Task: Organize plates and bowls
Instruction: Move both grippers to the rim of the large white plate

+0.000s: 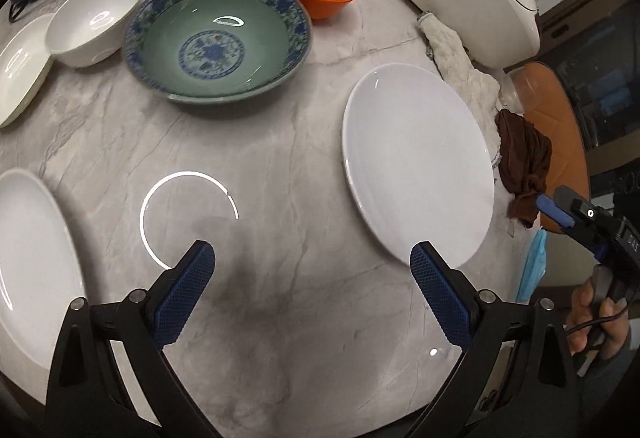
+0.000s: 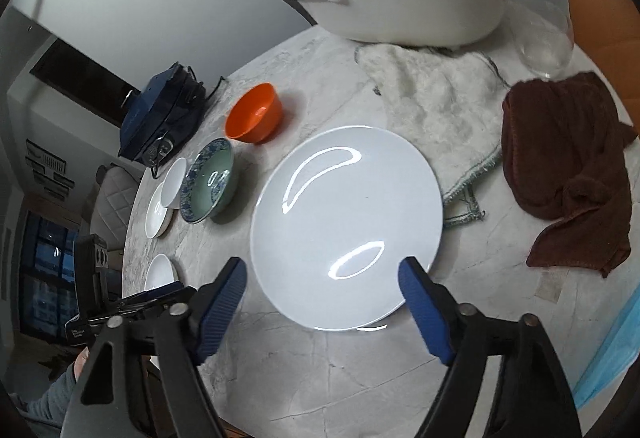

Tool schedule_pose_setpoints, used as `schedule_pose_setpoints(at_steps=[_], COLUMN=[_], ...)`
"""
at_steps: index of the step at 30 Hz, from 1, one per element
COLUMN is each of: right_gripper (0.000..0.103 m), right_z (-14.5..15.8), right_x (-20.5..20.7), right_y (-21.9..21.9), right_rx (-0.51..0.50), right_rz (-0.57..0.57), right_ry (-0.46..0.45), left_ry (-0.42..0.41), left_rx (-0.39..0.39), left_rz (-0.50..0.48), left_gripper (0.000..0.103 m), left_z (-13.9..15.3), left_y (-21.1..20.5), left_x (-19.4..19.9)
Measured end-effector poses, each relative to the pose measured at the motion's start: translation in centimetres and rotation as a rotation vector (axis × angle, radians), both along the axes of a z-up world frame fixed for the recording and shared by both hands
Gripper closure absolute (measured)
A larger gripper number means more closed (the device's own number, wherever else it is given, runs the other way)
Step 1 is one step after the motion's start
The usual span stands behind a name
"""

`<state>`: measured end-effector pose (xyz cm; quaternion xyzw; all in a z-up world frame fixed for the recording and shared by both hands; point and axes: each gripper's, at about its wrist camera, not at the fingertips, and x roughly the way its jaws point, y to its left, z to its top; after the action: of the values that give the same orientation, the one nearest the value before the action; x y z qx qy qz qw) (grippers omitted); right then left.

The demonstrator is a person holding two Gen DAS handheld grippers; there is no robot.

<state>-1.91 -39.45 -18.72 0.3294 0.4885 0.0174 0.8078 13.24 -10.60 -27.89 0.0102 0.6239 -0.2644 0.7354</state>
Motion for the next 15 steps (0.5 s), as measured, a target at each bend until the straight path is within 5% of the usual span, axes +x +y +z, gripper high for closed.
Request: schedule_pose_setpoints(at_steps=[6,12,15], right_gripper=[0.029,0.034,0.037], right_z=[-4.3,-6.8,-7.7], right_x=[1.5,1.8,1.9], right_y=[-4.5,-6.0,-6.4], right_rx=[0.091,0.173,0.206], right_rz=[0.011,0.015,0.011], right_ry=[0.070,0.070,0.066], left_ry=[-0.012,0.033,0.063], left_rx=[0.052,0.072,0.044], left_rz=[-0.051,-0.063,-0.058], left_gripper=[0.005,0.032,0.035], left_z=[-2.1,-4.8,-5.7], left_y=[-5.3,-7.9,-8.5], left_x=[3.0,5.2,6.2])
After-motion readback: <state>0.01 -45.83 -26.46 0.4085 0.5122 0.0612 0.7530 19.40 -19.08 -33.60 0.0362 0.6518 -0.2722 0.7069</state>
